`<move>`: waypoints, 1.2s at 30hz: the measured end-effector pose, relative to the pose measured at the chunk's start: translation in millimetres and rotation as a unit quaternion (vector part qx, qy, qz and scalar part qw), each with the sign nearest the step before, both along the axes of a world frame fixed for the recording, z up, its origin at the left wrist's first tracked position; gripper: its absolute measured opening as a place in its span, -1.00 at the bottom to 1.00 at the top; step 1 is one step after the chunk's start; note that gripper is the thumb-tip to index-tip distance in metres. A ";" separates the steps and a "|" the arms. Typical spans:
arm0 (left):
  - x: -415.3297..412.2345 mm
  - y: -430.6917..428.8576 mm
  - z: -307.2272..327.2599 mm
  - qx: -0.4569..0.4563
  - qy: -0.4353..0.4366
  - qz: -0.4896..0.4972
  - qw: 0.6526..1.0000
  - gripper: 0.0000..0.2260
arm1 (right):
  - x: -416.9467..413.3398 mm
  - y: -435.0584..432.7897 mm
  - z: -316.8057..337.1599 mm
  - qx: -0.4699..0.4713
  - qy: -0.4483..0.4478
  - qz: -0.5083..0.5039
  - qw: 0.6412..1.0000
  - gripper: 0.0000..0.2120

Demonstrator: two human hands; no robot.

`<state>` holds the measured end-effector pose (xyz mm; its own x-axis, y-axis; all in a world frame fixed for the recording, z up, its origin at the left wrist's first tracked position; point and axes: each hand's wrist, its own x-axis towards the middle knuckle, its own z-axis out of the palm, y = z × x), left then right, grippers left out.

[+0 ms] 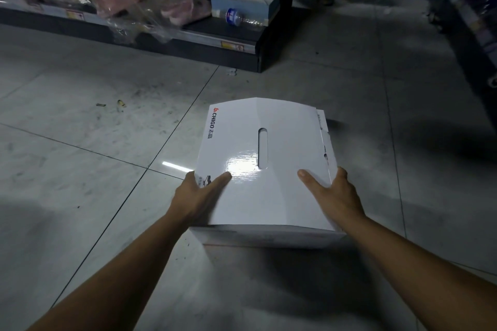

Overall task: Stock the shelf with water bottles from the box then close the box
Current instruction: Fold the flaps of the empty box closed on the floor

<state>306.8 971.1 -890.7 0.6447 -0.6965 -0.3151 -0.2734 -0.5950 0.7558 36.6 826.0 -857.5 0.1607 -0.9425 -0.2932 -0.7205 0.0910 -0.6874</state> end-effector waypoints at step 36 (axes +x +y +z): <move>132.7 183.9 739.5 0.017 -0.057 0.368 0.928 -0.39 | 277.6 71.6 697.8 0.020 -0.046 0.258 0.965 -0.22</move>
